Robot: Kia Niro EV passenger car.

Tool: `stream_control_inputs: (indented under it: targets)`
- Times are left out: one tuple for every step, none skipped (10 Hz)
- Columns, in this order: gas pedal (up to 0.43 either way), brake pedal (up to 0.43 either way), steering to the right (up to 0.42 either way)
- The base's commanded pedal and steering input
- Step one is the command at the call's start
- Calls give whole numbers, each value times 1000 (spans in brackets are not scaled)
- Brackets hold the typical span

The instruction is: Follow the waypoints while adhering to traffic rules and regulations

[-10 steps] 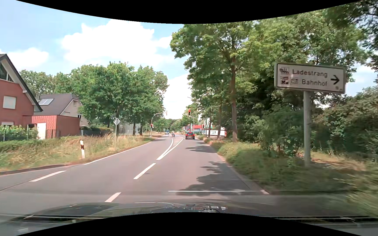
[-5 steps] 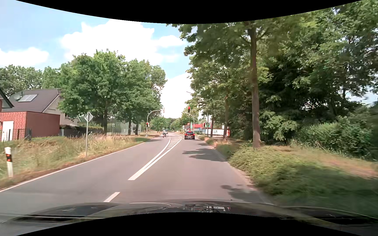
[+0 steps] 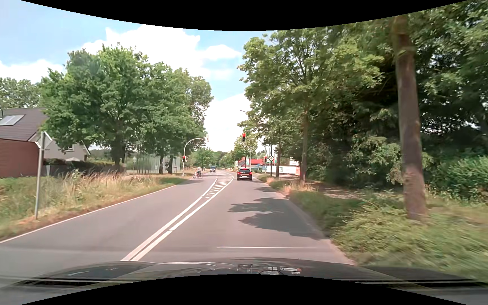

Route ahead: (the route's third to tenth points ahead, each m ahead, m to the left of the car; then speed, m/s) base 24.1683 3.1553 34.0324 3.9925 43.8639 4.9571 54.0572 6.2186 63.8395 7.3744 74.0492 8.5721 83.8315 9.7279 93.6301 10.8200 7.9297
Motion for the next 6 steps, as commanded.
stream_control_inputs:
  targets:
    - [47,0,-4]
    - [47,0,-4]
    - [47,0,-4]
    - [47,0,-4]
    - [39,0,-4]
    - [0,0,-4]
